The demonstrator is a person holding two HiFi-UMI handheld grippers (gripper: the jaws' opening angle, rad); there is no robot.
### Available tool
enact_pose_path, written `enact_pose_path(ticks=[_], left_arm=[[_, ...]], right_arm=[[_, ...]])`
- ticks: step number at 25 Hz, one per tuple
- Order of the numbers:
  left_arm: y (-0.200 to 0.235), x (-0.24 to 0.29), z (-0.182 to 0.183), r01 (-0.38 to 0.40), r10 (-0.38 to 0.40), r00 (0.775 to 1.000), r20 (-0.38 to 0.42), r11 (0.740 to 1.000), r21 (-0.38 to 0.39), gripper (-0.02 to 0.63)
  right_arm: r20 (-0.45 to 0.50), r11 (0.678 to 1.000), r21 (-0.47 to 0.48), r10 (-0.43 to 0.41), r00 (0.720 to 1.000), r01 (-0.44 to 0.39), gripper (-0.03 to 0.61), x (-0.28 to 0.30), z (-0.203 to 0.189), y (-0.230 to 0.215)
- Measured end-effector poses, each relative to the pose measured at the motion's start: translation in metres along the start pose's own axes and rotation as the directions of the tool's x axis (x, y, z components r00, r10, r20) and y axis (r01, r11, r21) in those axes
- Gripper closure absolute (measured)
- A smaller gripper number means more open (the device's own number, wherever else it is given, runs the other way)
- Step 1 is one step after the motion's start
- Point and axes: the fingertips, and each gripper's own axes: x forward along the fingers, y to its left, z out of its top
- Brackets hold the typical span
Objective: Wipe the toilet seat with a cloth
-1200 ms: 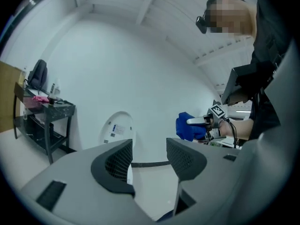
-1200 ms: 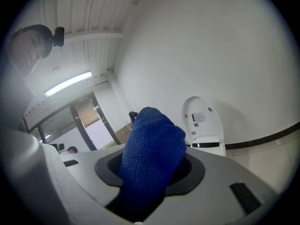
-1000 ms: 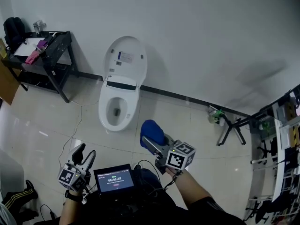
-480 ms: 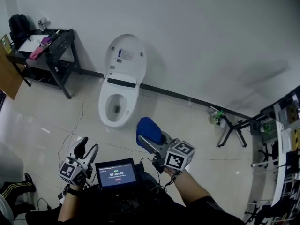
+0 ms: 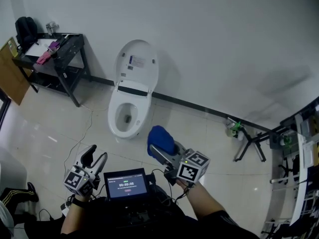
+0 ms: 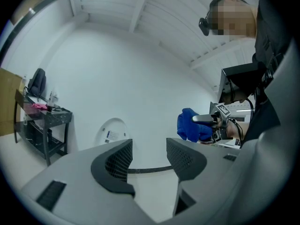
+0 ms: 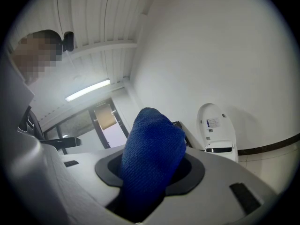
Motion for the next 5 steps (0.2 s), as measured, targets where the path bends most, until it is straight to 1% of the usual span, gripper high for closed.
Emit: enact_pose_path(ticks=[5], left_arm=[[-0.0046, -0.0010, 0.0015, -0.007, 0.006, 1.000, 0.005, 1.000, 0.004, 0.379]], right_arm=[[0.003, 1.000, -0.003, 0.009, 1.000, -0.009, 0.379, -0.0034, 0.0016, 0.0018]])
